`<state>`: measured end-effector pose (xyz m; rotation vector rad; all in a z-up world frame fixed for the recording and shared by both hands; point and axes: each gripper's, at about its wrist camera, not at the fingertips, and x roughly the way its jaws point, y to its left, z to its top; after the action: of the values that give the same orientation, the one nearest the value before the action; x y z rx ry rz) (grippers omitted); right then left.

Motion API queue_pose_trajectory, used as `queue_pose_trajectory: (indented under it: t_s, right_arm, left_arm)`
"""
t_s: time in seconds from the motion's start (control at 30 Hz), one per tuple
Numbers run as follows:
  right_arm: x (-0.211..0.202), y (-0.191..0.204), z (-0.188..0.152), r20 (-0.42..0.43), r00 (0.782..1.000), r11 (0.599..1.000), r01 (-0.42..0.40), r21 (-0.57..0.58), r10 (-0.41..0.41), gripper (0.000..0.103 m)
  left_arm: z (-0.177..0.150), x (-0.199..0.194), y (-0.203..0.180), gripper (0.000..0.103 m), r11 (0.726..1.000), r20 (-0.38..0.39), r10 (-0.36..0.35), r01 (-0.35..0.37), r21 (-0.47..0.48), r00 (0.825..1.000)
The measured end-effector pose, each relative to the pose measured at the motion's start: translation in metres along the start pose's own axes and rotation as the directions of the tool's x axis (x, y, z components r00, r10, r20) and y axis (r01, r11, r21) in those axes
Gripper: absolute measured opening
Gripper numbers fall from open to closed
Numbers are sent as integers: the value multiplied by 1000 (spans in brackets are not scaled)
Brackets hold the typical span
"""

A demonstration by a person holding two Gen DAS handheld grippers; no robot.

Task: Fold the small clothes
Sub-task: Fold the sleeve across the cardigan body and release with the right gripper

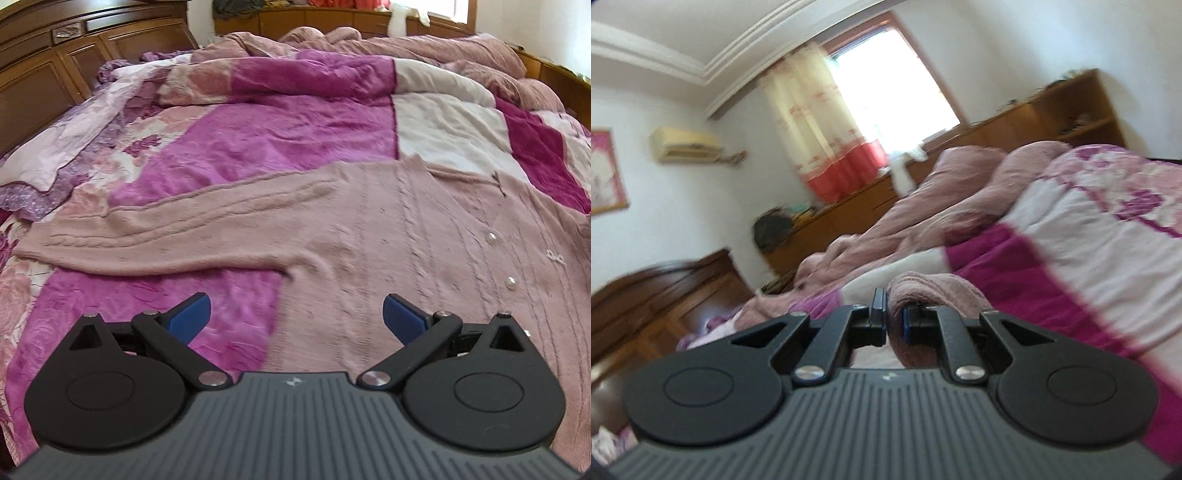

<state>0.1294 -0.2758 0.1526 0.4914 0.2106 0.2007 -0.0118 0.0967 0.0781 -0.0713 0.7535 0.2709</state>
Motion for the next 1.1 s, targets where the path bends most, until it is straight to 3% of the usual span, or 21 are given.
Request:
queue_pose_trajectory:
  t_s: [0.23, 0.43, 0.53, 0.7, 0.8, 0.87, 0.93, 1.1]
  right_arm:
    - [48, 64, -79, -142, 988, 997, -69, -37, 63, 11]
    - [80, 99, -154, -293, 952, 992, -110, -67, 86, 11]
    - [91, 108, -185, -367, 927, 989, -119, -90, 78, 11]
    - [106, 104, -220, -516, 855, 988, -117, -99, 50, 14]
    - [105, 99, -227, -539, 838, 989, -136, -64, 80, 31]
    - [95, 97, -223, -545, 830, 987, -156, -29, 115, 53]
    - [83, 98, -218, -547, 826, 984, -179, -25, 136, 64]
    - [47, 89, -197, -541, 829, 980, -197, -39, 145, 64]
  left_arm:
    - [-1, 1, 31, 103, 999, 1, 29, -28, -35, 1000]
    - [-8, 4, 54, 103, 997, 0, 56, -55, -54, 998]
    - [-11, 8, 62, 103, 996, -7, 59, -59, -61, 998]
    - [-14, 16, 64, 103, 996, -16, 53, -53, -65, 998]
    - [-14, 19, 62, 103, 997, -17, 43, -44, -67, 999]
    - [-12, 19, 59, 103, 997, -17, 33, -34, -66, 999]
    - [-11, 18, 55, 103, 998, -11, 24, -25, -57, 1000]
    - [0, 13, 40, 103, 1000, 16, -12, 12, -27, 1000]
